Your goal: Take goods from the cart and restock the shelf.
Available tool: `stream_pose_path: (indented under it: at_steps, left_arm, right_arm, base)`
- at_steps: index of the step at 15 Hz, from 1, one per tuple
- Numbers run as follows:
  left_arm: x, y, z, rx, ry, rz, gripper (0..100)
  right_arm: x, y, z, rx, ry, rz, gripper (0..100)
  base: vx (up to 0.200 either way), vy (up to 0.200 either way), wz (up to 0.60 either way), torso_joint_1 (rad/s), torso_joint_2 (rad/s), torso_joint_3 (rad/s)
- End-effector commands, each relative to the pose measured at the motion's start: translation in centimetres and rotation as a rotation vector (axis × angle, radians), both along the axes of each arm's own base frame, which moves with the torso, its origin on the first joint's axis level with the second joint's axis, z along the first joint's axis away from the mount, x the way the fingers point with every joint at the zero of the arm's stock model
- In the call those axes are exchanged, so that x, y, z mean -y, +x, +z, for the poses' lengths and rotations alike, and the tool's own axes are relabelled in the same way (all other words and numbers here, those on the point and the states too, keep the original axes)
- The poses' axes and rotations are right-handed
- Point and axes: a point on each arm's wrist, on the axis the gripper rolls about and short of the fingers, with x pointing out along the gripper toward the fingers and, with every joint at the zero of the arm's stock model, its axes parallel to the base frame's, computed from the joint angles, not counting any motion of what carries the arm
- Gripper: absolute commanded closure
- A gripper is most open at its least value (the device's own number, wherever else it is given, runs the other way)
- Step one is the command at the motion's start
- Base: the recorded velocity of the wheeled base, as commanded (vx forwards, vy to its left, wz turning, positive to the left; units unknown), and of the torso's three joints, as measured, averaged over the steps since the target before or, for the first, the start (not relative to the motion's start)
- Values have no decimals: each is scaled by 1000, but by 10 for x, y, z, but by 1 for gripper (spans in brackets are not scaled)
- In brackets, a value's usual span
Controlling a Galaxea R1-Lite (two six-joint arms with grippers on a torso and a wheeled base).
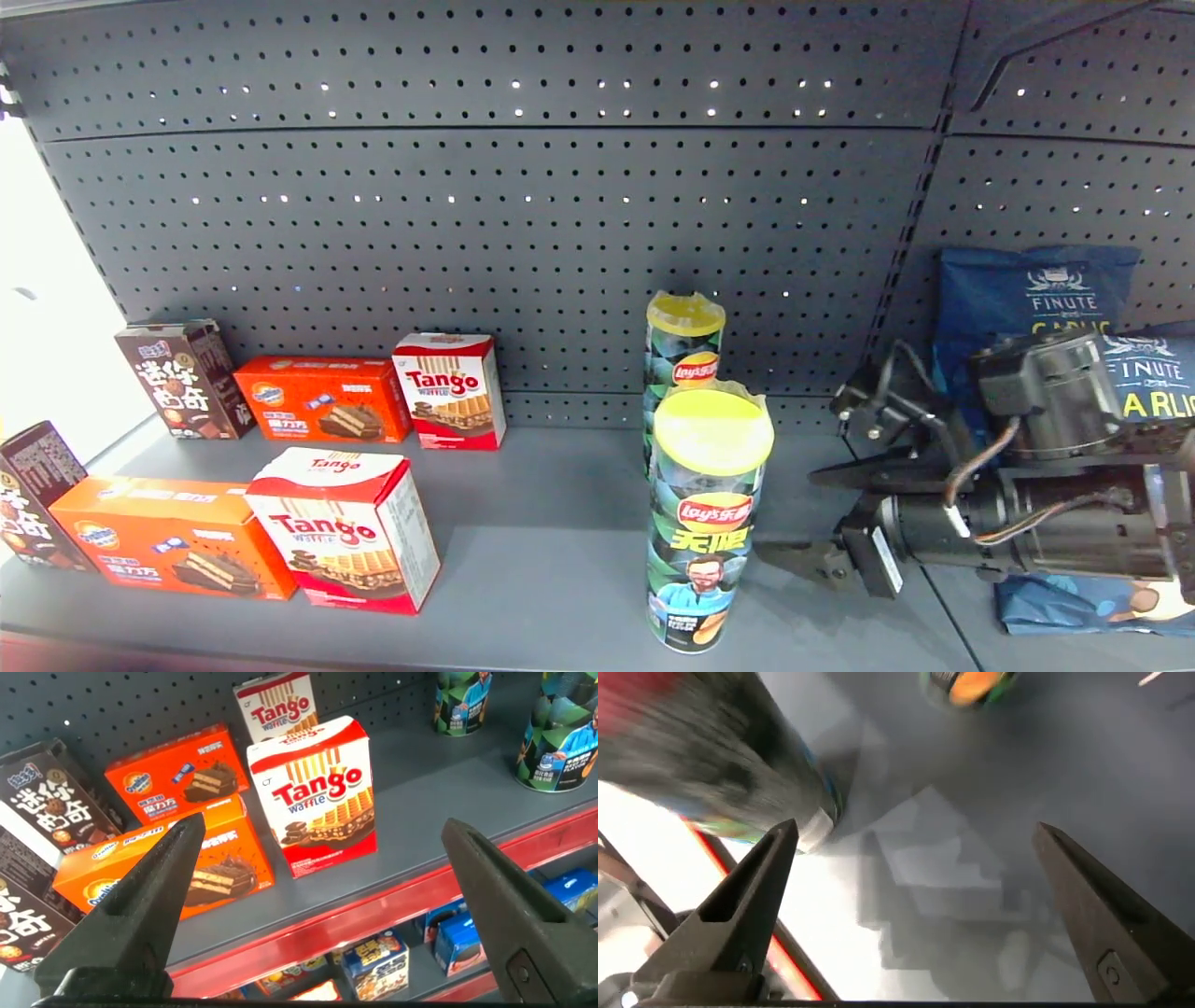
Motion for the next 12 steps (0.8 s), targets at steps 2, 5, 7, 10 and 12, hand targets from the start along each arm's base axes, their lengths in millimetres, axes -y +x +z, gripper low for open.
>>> stream_pose_path:
  at_steps: [2, 5, 7, 10, 12]
  left_arm:
    - [0, 1, 0, -4, 1, 1, 0]
    - [0, 1, -5, -12, 4, 1, 0]
    - [-1, -2, -5, -1, 0, 1, 0]
    - [-1, -3, -4, 11, -4, 0, 0]
    - [-1, -3, -4, 8, -2, -8, 0]
  right_arm:
    - [52, -56, 69, 242, 196, -174, 0]
    - [103, -100, 66, 369, 211, -418, 0]
    - [117, -123, 45, 386, 187, -555, 0]
    - [138, -173, -19, 401, 147, -798, 0]
    - [141, -192, -39, 457, 140, -932, 0]
  base:
    - [0, 0, 0, 0, 0, 0]
    - [0, 0, 0, 0, 0, 0]
    - [0, 0, 0, 0, 0, 0]
    - [0, 0, 0, 0, 0, 0]
    - [0, 0, 0, 0, 0, 0]
